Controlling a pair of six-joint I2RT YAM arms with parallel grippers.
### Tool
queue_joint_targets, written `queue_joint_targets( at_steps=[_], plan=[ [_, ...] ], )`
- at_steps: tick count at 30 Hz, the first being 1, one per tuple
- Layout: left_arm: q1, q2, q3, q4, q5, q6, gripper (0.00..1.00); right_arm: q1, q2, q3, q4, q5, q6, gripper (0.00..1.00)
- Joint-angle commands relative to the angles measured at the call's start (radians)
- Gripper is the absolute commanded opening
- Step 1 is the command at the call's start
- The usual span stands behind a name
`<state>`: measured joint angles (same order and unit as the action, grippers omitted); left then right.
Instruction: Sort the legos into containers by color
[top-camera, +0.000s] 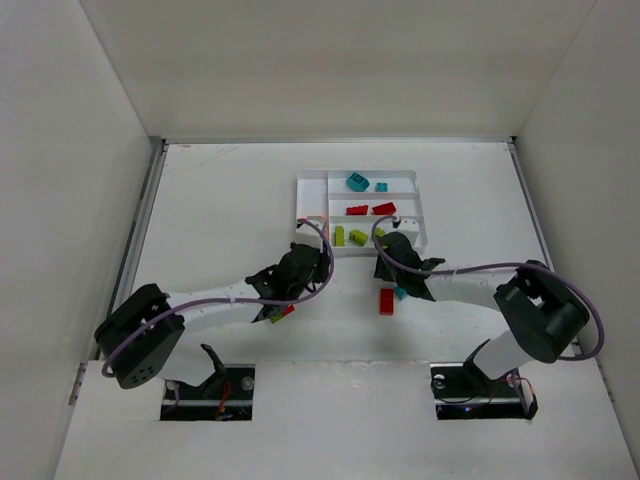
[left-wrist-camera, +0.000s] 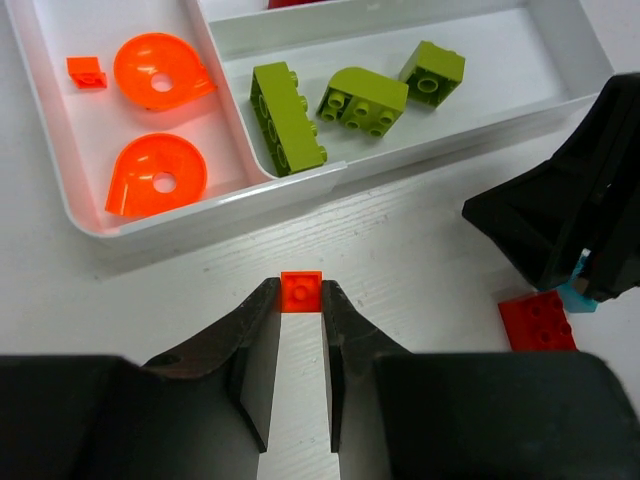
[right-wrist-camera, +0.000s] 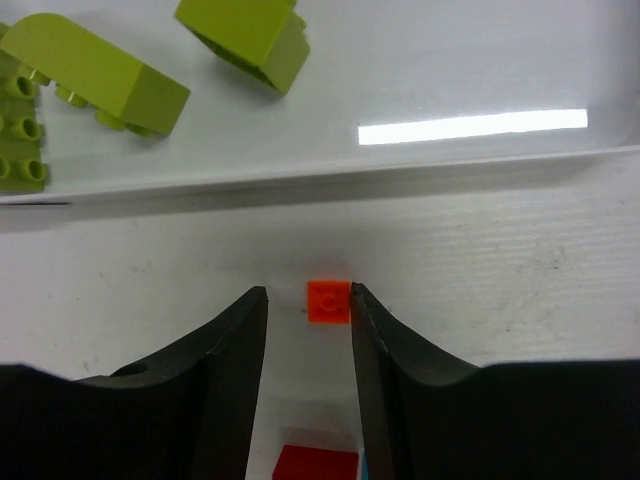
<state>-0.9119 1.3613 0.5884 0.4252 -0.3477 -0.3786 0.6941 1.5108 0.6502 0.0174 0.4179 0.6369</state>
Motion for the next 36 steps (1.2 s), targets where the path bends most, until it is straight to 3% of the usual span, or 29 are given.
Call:
queue_joint_targets(
  at_steps=[1,12,19,24,36],
  plan=[
    [0.023,-0.062,-0.024,0.046,0.015,-0.011,0.18,0.04,0.029,0.034,-0.031,0.013,0.044,0.43],
    [0.028,-0.076,-0.038,0.057,0.027,-0.025,0.18,0.063,0.071,0.077,-0.094,0.113,0.046,0.34],
    [0.041,-0.1,-0.033,0.047,0.021,-0.028,0.18,0.104,0.129,0.131,-0.151,0.186,0.043,0.2],
    [0.086,-0.108,0.013,0.012,0.019,-0.031,0.18,0.107,0.077,0.102,-0.131,0.185,0.053,0.16],
    [0.233,0.172,0.241,0.006,0.02,-0.023,0.19,0.163,-0.118,0.111,-0.051,0.104,0.023,0.17]
  ],
)
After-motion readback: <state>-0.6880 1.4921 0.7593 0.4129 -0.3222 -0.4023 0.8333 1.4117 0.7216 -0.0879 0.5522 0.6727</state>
